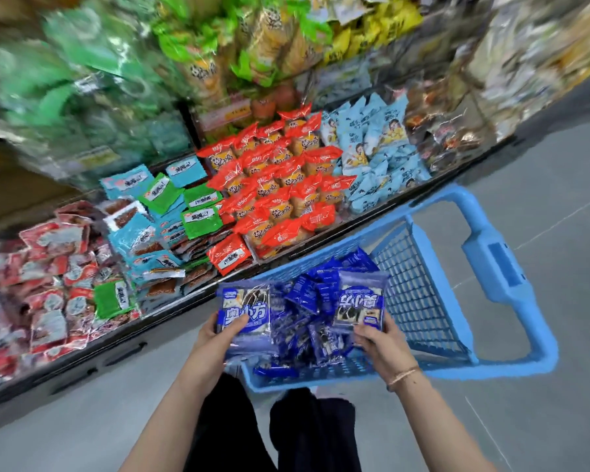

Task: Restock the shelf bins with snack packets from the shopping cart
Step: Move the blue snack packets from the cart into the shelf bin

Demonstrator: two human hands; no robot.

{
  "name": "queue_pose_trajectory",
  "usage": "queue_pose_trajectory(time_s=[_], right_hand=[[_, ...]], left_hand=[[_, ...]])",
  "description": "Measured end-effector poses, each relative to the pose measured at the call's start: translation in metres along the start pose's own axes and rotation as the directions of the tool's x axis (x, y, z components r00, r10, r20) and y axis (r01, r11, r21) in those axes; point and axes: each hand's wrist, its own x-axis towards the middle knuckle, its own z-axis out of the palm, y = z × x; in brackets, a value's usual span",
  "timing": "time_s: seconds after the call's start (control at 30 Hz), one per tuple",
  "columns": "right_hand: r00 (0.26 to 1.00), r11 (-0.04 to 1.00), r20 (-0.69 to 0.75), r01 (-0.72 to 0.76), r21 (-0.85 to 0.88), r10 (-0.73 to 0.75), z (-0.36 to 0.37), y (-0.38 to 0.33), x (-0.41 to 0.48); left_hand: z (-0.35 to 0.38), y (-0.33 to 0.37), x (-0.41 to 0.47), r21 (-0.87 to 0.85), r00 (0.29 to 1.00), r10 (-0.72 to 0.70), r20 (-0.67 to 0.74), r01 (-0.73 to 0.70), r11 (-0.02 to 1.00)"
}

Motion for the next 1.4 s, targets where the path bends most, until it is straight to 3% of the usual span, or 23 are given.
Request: queue_pose_trajectory(time_s=[0.13, 0.2, 0.33, 0.5, 0.63, 0.77, 0.9, 1.23, 1.4], right_hand=[[0.995, 0.958, 0.02, 0.1, -0.27, -0.099, 0.02, -0.014, -0.01], [0.993, 0.939, 0.05, 0.115, -0.323, -0.105, 0.035, -0.021, -0.017], [0.989, 0.983, 0.132, 0.085, -0.163, -0.063, 0.075, -0.032, -0.033], [0.982, 0.988, 0.176, 0.084, -0.132, -0.06, 0.139, -0.022, -0.054], [0.975, 0.999, 0.221, 0.019, 0.049, -0.029, 0.202, 0.004, -0.07], [0.959, 0.962, 0.28, -0.108, 0.249, 0.035, 0.275, 0.03, -0.091], [0.964, 0.927, 0.258, -0.153, 0.344, 0.064, 0.342, 0.04, -0.102], [0.954, 0.99, 0.3, -0.064, 0.127, 0.023, 0.444, 0.01, -0.069], [0.925, 0.992, 0.359, -0.119, -0.035, 0.123, 0.488, 0.009, -0.035]], left_hand=[[-0.016, 0.0, -0.019, -0.067, 0.995, 0.074, -0.073, -0.078, 0.995], [-0.027, 0.004, -0.027, -0.083, 0.991, 0.083, -0.101, -0.091, 0.992], [-0.064, 0.017, -0.037, -0.149, 0.989, 0.082, -0.126, -0.1, 0.984], [-0.134, 0.047, -0.041, -0.179, 0.985, 0.133, -0.108, -0.151, 0.972], [-0.194, 0.072, -0.045, -0.171, 0.985, 0.157, -0.077, -0.169, 0.971], [-0.252, 0.097, -0.055, -0.13, 0.982, 0.182, -0.055, -0.188, 0.974], [-0.299, 0.115, -0.059, -0.118, 0.97, 0.221, -0.101, -0.232, 0.965], [-0.353, 0.164, -0.042, -0.251, 0.949, 0.223, -0.222, -0.277, 0.928], [-0.369, 0.174, -0.041, -0.291, 0.923, 0.245, -0.295, -0.331, 0.898]])
